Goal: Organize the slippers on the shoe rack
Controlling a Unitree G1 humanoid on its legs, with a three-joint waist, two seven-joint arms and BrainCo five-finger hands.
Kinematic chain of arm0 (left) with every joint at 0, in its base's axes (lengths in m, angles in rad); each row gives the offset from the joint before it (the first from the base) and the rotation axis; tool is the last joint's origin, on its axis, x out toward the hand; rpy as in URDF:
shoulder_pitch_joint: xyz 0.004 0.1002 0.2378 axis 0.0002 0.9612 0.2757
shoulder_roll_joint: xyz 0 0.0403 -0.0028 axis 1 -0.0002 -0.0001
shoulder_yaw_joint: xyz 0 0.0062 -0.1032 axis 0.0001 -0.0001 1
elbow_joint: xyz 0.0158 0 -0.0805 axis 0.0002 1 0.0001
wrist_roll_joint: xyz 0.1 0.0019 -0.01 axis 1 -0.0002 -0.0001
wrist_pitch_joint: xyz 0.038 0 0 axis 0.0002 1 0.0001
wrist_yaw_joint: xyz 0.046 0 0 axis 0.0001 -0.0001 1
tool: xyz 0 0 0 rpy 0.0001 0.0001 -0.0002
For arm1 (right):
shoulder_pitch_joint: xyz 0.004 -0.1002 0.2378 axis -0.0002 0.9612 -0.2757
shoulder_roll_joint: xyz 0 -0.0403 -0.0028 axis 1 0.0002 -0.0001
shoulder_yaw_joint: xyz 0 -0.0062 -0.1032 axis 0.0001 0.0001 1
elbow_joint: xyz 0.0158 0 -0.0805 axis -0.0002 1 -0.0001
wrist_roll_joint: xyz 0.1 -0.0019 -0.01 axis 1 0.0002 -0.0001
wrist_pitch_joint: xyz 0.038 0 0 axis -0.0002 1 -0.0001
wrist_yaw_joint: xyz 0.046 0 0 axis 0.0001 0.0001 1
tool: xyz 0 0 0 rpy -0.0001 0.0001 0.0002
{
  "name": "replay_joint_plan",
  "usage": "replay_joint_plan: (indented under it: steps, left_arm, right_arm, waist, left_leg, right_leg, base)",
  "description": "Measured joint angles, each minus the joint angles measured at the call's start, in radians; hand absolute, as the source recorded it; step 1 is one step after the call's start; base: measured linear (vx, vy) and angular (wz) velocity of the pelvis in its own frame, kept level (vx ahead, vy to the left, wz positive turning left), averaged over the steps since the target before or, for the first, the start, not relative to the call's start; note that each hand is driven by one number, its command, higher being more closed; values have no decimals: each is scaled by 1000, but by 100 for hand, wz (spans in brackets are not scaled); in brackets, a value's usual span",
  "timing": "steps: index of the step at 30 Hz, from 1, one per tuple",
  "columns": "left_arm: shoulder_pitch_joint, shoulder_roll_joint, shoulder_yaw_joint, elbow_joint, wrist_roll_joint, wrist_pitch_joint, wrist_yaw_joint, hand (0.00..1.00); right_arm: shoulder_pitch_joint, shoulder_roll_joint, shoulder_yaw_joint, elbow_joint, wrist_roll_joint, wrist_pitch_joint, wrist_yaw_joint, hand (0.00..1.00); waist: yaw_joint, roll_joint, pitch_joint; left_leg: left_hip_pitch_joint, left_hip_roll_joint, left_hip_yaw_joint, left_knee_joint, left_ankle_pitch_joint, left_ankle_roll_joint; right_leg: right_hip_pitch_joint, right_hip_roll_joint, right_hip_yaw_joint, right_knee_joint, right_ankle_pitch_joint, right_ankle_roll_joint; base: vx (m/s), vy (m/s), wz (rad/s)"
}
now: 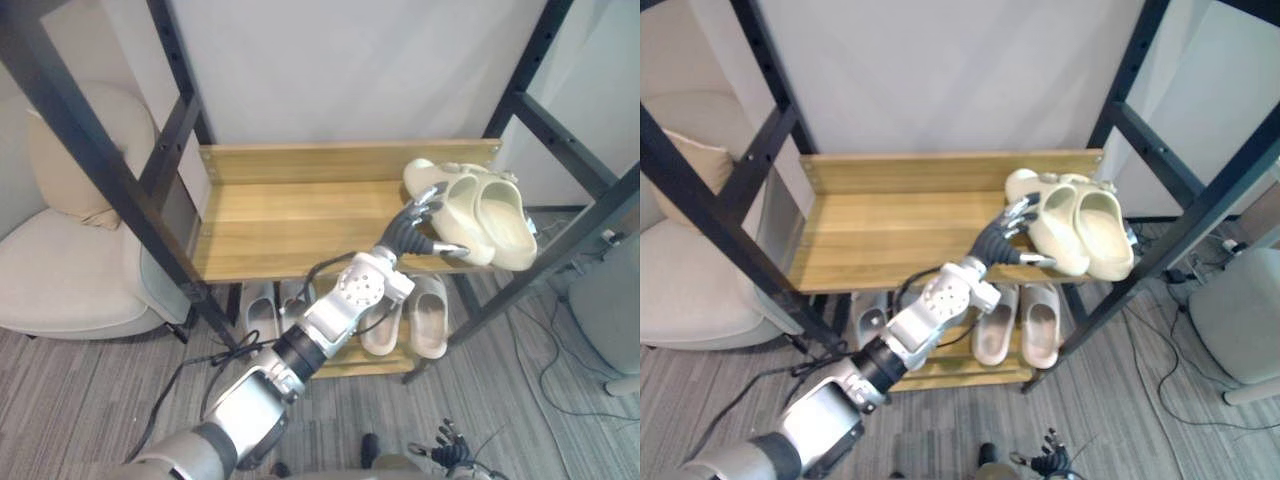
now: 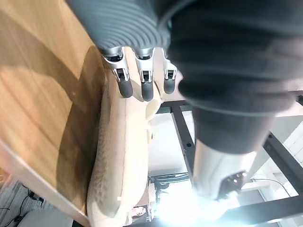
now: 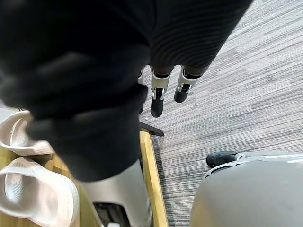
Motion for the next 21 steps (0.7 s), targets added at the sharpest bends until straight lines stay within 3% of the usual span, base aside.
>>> replay_joint_plan:
  steps: [5,16,21]
  left_arm:
    - [63,30,60,0,11,1,0,0]
    - [125,116,192,-5,20,5,3,0]
    - [157,163,206,-117,-15,0,3,0]
  right_arm:
    - [1,0,-2,2,0,0,0,0]
    - [-20,1,2,40,-2,0,8,0]
    - [-21,0,3,42,-2,0,10,0]
  waist:
    - [-3,10,-9]
    - [-1,-7,-10]
    - [0,-13,-11]
  left_leg:
    - [6,5,-6,-1,1,-2]
    - [13,4,-18,-10,1,-2]
    - [13,2,-31,-11,1,-2]
  right_leg:
    - [18,4,-12,-16,2,-3]
    - [31,6,-28,-26,2,-3]
    - [33,5,-34,-26,2,-3]
  base:
    - [-3,-9,4]
    - [-6,-7,3]
    - [-2,-2,1]
